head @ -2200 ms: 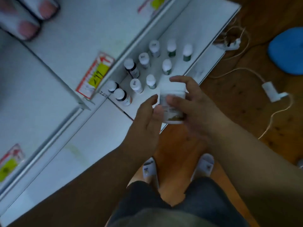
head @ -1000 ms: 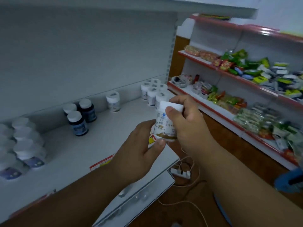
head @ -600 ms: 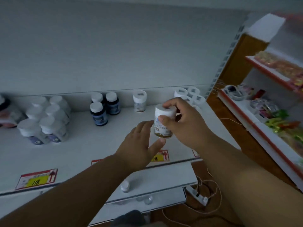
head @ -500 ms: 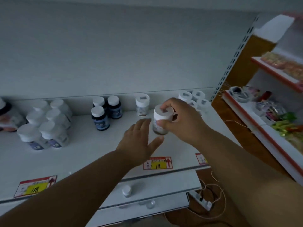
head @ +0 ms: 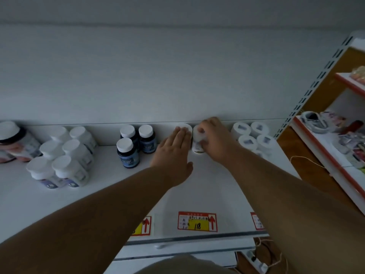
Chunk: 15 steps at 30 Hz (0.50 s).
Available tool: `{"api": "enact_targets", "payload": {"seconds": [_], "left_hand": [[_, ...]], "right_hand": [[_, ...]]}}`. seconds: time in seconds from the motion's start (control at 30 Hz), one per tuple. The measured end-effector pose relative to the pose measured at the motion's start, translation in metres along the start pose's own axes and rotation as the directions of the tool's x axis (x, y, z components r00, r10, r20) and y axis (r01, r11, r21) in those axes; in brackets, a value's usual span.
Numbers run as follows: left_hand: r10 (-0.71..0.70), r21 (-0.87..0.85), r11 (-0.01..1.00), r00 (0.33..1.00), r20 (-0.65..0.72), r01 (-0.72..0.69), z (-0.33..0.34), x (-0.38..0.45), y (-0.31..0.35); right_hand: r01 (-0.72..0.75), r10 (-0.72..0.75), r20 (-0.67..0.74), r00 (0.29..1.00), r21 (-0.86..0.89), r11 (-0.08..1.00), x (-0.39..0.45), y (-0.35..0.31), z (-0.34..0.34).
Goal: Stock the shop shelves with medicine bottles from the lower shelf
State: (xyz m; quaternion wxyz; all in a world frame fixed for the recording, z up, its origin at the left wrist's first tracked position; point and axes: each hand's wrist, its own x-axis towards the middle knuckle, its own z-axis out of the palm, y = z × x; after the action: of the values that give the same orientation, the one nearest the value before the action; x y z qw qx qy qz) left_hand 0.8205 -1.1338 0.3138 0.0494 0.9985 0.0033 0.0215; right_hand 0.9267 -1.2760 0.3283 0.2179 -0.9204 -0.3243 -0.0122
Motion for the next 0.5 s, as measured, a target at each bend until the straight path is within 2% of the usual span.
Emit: {"api": "enact_targets", "payload": {"seconds": [0.1, 0.27, 0.37, 0.5], "left_hand": [[-0.001, 0.022, 1.000, 1.000, 0.027, 0.001, -0.004, -0.001, 0.001], [-0.010, 0.000, 1.000, 1.000, 0.021, 0.010, -0.015, -0.001, 0.009], [-0.013, -0.031, 0.999, 0.998, -0.067, 0.011, -0.026, -0.013, 0.018], [-0.109, -0.130, 0.987, 0.983, -0.145, 0.091, -0.029, -0.056, 0.040]], "right_hand": [[0.016, -0.017, -0.020, 1.000, -0.034, 0.999, 0.001, -0.002, 0.002], [0.020, -0.046, -0.097, 0.994, -0.252, 0.967, -0.009, -0.011, 0.001], [0.027, -0.046, -0.089, 0.995, -0.201, 0.979, -0.020, -0.012, -0.008], [0.105, -0.113, -0.122, 0.986, -0.071, 0.992, -0.047, -0.022, -0.024]]}}
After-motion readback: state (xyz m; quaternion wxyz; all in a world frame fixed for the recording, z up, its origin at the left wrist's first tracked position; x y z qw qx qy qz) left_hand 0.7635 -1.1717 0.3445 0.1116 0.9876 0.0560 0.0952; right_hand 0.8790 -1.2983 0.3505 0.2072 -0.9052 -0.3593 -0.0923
